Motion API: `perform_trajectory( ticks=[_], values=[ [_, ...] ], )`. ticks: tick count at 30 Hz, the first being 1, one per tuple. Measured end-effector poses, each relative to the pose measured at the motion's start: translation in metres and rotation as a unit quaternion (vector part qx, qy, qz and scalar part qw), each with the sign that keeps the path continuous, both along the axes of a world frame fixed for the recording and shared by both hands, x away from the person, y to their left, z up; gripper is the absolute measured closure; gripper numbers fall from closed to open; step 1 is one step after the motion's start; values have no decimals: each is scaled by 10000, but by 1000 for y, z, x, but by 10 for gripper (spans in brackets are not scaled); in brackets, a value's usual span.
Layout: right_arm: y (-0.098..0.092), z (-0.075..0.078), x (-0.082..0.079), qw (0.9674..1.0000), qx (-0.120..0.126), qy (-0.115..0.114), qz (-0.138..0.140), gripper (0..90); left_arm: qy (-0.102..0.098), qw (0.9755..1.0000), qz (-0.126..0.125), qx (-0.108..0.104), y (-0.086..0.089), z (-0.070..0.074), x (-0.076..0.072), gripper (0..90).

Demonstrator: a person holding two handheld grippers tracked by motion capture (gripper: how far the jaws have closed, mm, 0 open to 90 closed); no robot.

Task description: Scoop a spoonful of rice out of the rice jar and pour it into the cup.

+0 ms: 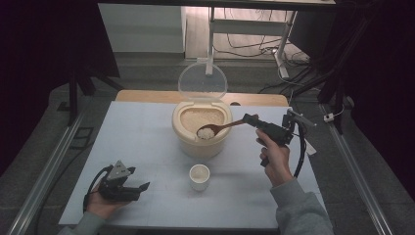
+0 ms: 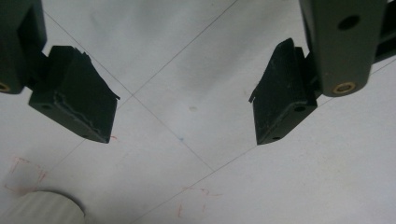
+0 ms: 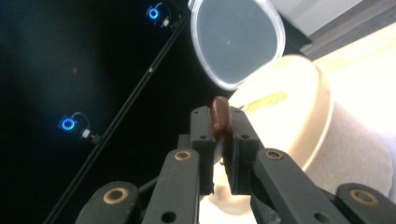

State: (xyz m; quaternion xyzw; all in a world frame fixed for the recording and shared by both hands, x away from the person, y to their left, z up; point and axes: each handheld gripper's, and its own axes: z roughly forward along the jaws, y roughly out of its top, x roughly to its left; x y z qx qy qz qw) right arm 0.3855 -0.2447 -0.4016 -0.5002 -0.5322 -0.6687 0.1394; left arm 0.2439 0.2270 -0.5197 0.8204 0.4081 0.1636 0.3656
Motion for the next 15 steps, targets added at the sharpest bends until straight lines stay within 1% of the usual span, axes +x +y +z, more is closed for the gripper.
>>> perform_trajectory(
  ticks=[6,9,15],
  values=[
    [-2,-5,-13,9997,-131,21,206,829,4,10000,3,8,0,0,0,218],
    [-1,-9,-19,9992,-256,18,311,830,7,10000,-14,21,-1,0,0,217],
    [1,-19,-25,9978,-431,99,499,830,6,10000,-10,21,-1,0,0,218]
  ],
)
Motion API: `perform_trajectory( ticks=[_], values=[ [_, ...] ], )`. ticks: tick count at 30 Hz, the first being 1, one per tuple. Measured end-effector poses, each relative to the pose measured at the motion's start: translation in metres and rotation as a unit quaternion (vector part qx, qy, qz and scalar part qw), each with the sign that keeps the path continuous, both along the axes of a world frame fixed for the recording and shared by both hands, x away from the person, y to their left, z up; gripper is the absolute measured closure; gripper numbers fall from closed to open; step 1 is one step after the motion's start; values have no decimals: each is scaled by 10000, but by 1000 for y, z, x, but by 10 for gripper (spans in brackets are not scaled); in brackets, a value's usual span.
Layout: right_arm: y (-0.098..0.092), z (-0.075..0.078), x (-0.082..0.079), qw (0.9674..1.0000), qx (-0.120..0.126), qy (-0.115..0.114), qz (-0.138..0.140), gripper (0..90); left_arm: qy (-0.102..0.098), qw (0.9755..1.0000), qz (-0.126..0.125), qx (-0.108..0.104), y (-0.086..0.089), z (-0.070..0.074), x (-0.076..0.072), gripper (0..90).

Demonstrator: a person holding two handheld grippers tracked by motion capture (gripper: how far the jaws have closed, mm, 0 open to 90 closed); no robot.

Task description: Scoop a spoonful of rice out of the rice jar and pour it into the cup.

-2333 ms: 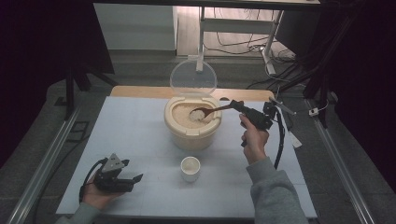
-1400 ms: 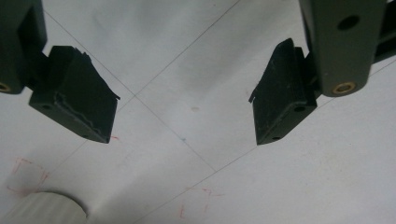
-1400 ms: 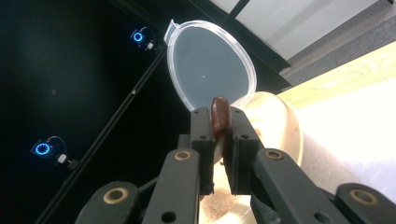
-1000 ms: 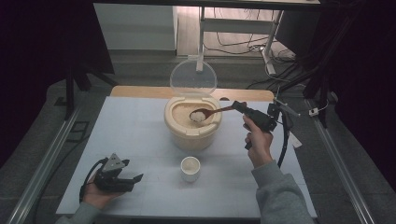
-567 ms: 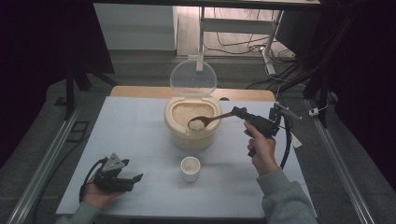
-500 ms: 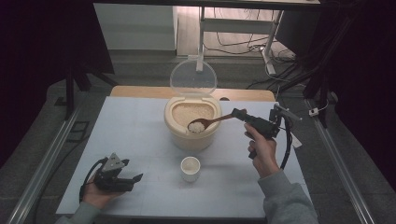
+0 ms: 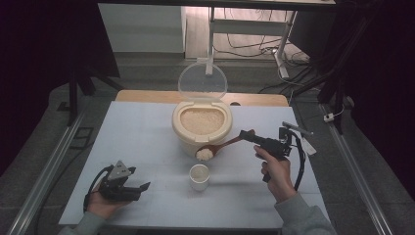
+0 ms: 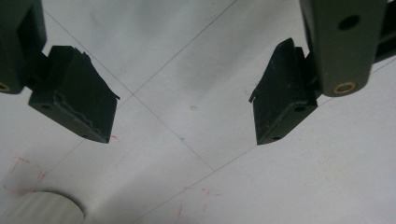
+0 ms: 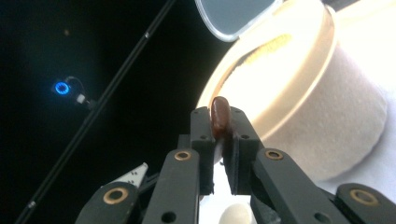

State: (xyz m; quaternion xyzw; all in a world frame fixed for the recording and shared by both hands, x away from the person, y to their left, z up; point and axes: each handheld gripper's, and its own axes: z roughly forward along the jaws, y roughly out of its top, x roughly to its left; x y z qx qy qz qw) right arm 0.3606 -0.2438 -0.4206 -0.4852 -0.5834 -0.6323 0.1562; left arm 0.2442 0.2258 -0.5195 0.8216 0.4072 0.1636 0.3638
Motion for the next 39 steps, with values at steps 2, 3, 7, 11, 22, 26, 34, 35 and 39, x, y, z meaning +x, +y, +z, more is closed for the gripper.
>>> perform_trajectory(
  ticks=[2,3,7,11,22,26,34,35,39],
  values=[
    [0,-3,-1,10000,-69,19,24,830,4,10000,4,-3,0,0,0,218],
    [0,-5,-2,9999,-101,33,47,830,6,10000,2,1,0,0,0,218],
    [2,-10,-3,9995,-305,62,78,829,7,10000,-7,9,-1,-1,0,218],
    [6,-12,-3,9986,-517,34,123,829,7,10000,-14,21,-1,-1,0,218],
    [24,-9,-4,9916,-1223,-334,251,829,15,10000,-15,20,0,-1,0,217],
    [30,-3,-8,9873,-1434,-615,295,829,15,10000,-19,22,0,-1,0,217],
    [40,11,-18,9720,-1869,-1356,435,829,9,10000,-17,26,0,-1,0,217],
    [41,13,-20,9684,-1942,-1494,468,829,8,10000,-17,23,0,-1,0,217],
    [43,20,-28,9568,-2093,-1945,531,829,20,10000,-12,25,0,-2,1,217]
  ],
)
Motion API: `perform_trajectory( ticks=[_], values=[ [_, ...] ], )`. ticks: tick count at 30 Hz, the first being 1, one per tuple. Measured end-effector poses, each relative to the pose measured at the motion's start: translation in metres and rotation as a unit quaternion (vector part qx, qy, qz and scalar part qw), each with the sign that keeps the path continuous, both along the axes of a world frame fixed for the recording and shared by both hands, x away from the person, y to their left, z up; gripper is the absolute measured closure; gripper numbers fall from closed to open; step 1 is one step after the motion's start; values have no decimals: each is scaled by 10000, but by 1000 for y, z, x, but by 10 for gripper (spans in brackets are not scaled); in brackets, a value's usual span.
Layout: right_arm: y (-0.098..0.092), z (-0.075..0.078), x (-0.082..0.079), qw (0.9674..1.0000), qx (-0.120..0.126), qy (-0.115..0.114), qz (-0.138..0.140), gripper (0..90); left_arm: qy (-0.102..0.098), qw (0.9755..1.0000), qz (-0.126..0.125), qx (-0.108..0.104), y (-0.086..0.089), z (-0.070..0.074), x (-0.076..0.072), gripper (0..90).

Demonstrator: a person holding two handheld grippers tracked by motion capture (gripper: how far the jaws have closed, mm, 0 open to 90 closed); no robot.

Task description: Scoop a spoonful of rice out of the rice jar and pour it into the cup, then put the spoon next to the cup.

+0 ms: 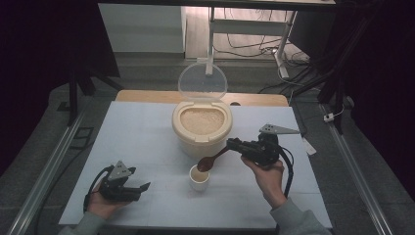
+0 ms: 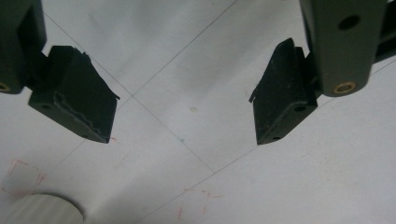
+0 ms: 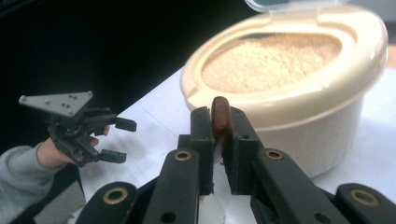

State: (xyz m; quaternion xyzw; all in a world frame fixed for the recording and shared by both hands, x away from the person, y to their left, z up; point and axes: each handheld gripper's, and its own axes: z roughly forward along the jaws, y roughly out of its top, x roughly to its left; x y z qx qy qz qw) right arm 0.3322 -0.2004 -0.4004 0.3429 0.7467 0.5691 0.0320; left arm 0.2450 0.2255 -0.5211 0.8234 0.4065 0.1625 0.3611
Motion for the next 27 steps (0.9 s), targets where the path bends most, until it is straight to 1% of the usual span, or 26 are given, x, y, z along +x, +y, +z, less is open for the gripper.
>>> perform_trajectory(
  ticks=[2,4,7,11,16,20,24,27],
  values=[
    [-1,2,-2,10000,-1,-64,62,829,5,10000,-6,6,0,0,0,217],
    [-4,2,-2,9999,107,-50,84,829,-17,10000,-10,11,0,1,-1,217],
    [-13,4,-2,9996,282,-68,18,829,-21,10000,14,-5,0,1,-1,217],
    [-27,4,-1,9985,546,45,-36,829,-11,10000,3,7,0,0,0,217],
    [-41,7,-2,9979,643,91,-64,829,2,10000,0,11,0,0,0,216],
    [-53,9,-4,9980,588,204,-56,829,-8,10000,1,3,0,0,0,216],
    [-58,10,-7,9986,398,358,22,829,-4,10000,-6,16,-1,0,0,216],
    [-59,9,-10,9981,257,531,155,828,-2,10000,-14,12,-2,0,1,216]
  ],
)
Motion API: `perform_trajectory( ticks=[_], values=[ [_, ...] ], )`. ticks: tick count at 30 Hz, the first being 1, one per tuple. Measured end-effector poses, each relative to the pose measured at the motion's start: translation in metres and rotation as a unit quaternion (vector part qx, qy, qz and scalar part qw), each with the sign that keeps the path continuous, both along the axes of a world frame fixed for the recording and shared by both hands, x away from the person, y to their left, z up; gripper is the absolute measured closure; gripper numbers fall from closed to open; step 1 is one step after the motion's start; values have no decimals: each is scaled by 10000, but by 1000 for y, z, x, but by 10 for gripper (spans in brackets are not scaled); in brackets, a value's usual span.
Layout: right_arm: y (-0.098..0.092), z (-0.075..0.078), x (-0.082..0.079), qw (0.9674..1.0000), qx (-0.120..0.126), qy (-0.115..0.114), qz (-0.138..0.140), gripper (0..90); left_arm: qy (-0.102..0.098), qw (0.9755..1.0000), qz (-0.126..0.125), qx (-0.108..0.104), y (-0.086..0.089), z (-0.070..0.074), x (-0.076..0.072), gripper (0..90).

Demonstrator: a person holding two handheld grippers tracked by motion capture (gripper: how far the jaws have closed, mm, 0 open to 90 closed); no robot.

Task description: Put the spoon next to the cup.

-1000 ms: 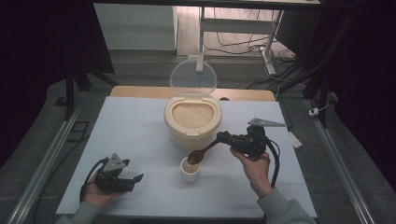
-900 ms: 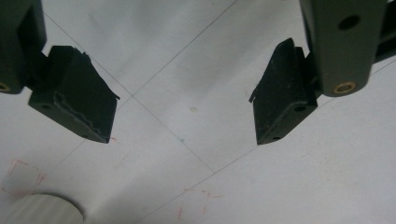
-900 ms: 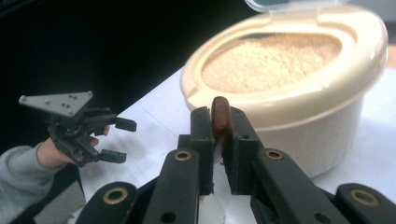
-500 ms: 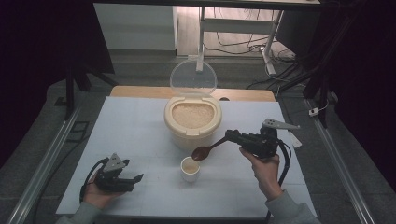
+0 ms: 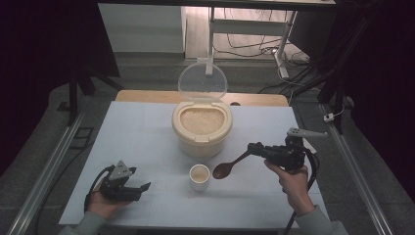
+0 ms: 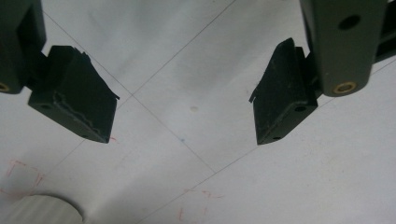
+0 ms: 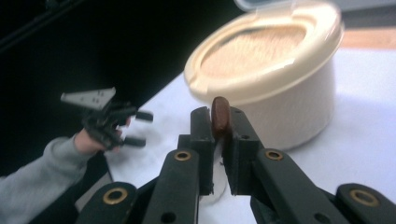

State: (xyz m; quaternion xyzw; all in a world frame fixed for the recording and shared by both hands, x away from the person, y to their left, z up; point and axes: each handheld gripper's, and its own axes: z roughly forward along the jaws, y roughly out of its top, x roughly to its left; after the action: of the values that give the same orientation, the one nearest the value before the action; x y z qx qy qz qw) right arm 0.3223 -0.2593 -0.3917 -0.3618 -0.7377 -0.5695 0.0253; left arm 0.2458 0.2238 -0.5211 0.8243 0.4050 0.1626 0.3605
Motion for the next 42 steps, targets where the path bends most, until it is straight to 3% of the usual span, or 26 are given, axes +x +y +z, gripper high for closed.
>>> perform_trajectory(
  ticks=[7,13,22,25,30,33,42],
  values=[
    [10,-14,-5,9982,-275,342,418,828,1,10000,3,10,0,0,0,216],
    [28,-33,-7,9936,-502,660,773,828,6,10000,-4,25,-1,0,0,216],
    [43,-51,0,9894,-726,856,924,826,10,10000,-11,34,0,0,1,216],
    [46,-56,3,9886,-803,888,914,825,8,10000,-9,32,0,0,1,216],
    [49,-60,10,9886,-733,979,873,817,6,10000,-6,40,-1,0,1,216],
    [51,-65,16,9887,-843,959,779,787,14,10000,-4,43,-1,-1,1,216],
    [61,-87,35,9887,-1314,626,363,664,12,10000,-6,45,-1,0,0,216]
  ],
)
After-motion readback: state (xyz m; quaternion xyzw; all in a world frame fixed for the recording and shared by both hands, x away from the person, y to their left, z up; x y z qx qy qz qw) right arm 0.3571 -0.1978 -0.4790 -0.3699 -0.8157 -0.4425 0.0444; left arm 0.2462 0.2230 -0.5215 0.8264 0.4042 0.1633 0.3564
